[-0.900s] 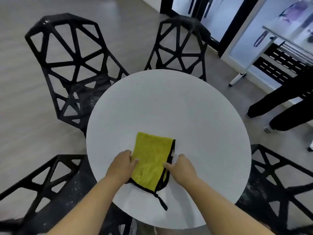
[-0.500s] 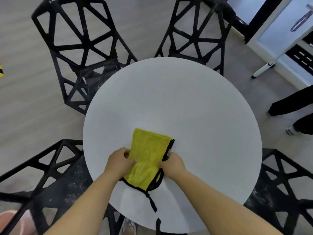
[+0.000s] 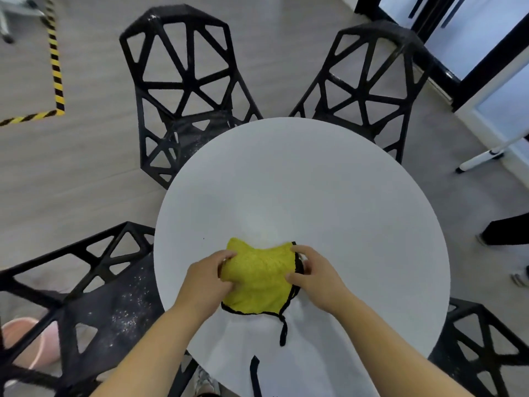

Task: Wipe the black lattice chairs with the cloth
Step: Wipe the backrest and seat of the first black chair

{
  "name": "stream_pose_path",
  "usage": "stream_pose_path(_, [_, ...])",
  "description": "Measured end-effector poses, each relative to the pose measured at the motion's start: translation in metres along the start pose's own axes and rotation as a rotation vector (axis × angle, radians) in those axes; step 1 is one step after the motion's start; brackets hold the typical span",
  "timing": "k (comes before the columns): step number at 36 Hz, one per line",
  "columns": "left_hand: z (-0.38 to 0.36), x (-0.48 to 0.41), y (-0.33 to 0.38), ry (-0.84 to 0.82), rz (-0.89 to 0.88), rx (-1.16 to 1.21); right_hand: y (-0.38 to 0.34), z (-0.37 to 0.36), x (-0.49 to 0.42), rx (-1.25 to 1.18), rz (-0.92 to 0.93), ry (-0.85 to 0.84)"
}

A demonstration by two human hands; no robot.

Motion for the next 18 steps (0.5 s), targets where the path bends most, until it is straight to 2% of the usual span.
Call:
stream_pose_path(5, [0.007, 0.008, 0.018, 0.047, -0.194, -0.306, -0.023, -0.011, 0.012, 0.434, 0.102, -0.071])
stream_pose_path(7, [0.013, 0.014, 0.019, 0.053, -0.265, -0.398, -0.033, -0.02, 0.018, 0.621, 0.105, -0.006])
stream_pose_path(9, [0.016, 0.019, 0.019, -0.018, -0.313, -0.462, -0.04, -0.029, 0.019, 0.79, 0.114, 0.104])
stream_pose_path(11, [0.02, 0.026, 0.018, -0.107, -0.293, -0.475, -0.047, -0.038, 0.019, 0.941, 0.208, 0.161])
stream_pose_path(15, [0.032, 0.045, 0.009, -0.065, -0.244, -0.434, -0.057, -0.063, 0.018, 1.105, 0.421, -0.042])
stream_pose_path(18, [0.045, 0.063, -0.004, -0.03, -0.17, -0.378, -0.067, -0.079, 0.025, 1.042, 0.431, -0.141])
Point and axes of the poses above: each hand's wrist, its own x-axis away from the middle knuckle, its own z-axis out of the back of the hand, y = z × x, the point moved 3 cm from there along -x, towards the middle knuckle, and after that the axes turned 14 degrees about -z, right-handed, at the moved point
